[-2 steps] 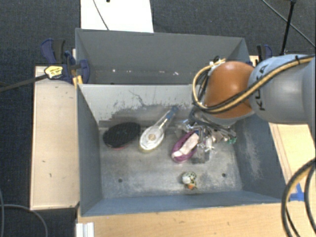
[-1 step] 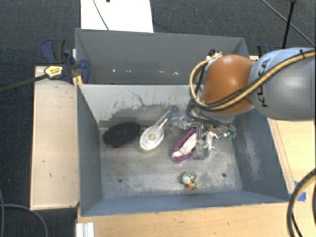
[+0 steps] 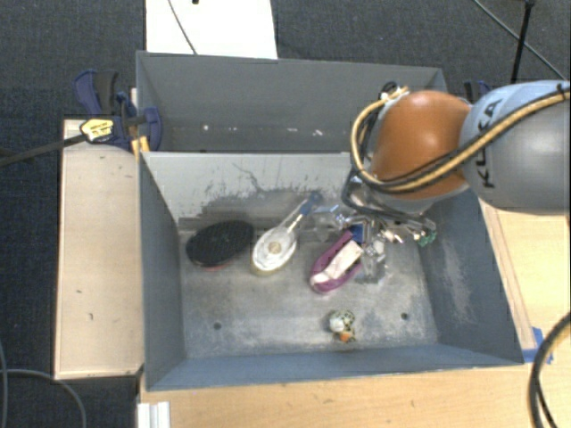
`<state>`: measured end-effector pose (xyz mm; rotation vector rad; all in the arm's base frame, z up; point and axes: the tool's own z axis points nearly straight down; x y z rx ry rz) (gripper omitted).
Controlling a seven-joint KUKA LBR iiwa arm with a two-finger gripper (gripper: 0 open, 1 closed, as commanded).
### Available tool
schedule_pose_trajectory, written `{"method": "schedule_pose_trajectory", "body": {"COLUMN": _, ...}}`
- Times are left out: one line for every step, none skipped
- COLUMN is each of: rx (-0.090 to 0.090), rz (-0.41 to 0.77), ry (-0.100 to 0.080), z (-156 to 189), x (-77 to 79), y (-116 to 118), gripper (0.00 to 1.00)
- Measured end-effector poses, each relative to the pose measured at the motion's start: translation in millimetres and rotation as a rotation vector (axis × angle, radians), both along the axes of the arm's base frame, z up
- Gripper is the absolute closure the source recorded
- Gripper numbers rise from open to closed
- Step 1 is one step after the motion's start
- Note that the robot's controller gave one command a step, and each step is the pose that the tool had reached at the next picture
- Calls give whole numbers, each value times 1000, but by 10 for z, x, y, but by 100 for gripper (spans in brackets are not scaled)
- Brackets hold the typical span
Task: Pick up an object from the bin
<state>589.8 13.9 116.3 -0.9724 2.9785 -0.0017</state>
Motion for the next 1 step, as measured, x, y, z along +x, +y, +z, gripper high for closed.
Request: {"method": "schedule_pose_trajectory", "body": {"rx": -1, "rz": 128, "ry": 9, "z": -474, "x": 7, "y": -68, "gripper": 0}}
